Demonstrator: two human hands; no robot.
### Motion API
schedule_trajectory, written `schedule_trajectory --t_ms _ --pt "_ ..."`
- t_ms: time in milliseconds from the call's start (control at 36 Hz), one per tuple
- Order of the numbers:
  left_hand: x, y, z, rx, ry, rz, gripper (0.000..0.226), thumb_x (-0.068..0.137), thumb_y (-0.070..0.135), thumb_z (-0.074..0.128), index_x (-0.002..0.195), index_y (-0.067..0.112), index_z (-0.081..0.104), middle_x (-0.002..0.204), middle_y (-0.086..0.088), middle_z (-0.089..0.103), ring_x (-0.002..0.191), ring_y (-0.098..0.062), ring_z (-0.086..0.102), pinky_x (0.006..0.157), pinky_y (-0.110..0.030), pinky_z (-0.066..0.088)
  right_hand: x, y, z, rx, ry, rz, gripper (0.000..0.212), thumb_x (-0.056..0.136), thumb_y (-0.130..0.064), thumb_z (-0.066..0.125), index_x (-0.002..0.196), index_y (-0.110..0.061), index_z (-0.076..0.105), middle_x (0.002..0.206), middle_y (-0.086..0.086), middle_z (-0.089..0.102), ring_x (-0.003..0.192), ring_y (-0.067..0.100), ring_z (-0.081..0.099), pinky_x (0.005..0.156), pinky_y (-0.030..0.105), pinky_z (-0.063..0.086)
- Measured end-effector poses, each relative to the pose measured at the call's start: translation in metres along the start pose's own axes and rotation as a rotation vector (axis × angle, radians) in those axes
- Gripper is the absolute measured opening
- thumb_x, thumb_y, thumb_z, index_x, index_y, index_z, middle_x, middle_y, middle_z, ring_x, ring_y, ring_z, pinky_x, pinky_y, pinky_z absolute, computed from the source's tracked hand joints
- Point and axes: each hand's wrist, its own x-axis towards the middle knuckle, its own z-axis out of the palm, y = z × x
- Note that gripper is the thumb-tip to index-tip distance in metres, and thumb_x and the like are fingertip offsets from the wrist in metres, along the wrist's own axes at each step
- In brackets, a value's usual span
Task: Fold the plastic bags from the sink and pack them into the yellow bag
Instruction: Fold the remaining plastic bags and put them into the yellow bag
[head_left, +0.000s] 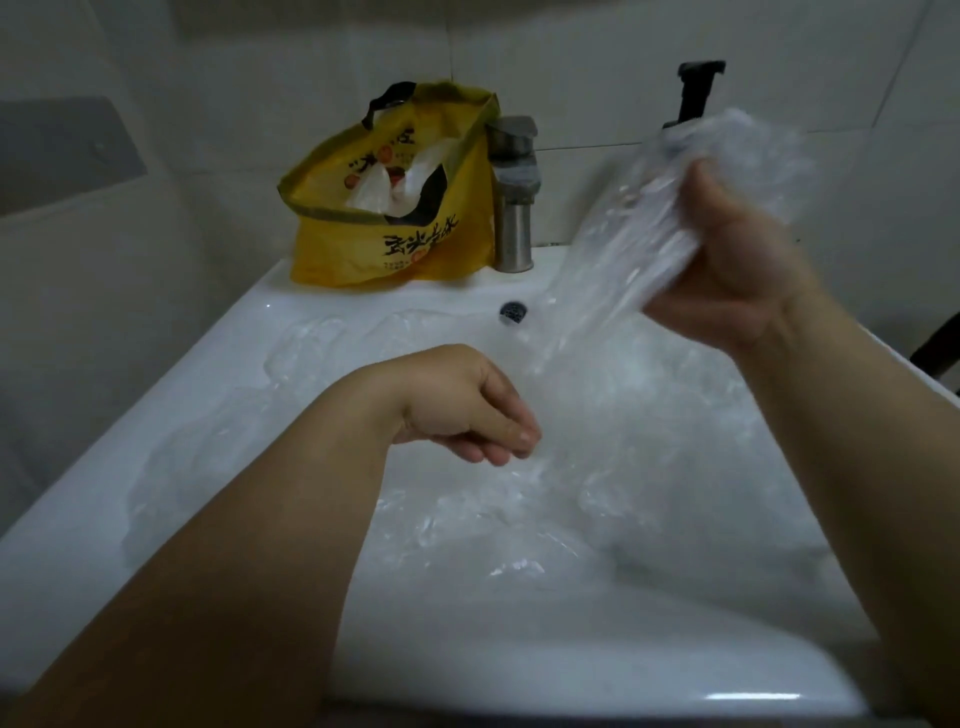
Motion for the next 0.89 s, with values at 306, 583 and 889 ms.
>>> schedule_trajectory --t_ms 306,583,889 --pt "0.005 0.012 -0.005 -0.710 0.139 0.206 0.033 0.085 0.044 0.054 0.090 0.013 0.065 0.073 -0.002 0.069 0.064 -0.013 0.066 0.065 -0.029 0.056 0.002 0.037 0.011 -0.377 -0.044 0.172 0.040 0.099 -0.036 0.042 0.126 -0.011 0.056 0.117 0.013 0.068 0.106 0.029 0.066 0.089 0.045 0.052" --pt "0.008 0.004 0.001 -0.331 0.205 0.266 0.008 0.081 0.003 0.070 0.087 0.007 0.070 0.070 0.003 0.073 0.067 -0.005 0.069 0.059 -0.014 0.051 0.002 0.037 0.013 -0.315 0.042 0.154 0.040 0.097 -0.035 0.048 0.127 -0.009 0.055 0.114 0.011 0.068 0.104 0.027 0.067 0.087 0.040 0.054" --pt "0.014 0.005 -0.002 -0.373 0.448 0.252 0.033 0.079 0.037 0.076 0.084 0.009 0.061 0.078 -0.007 0.066 0.067 -0.012 0.062 0.061 -0.023 0.051 0.003 0.047 0.007 -0.628 0.021 0.141 0.029 0.093 -0.010 0.056 0.120 0.000 0.058 0.109 0.015 0.070 0.099 0.028 0.069 0.086 0.037 0.057"
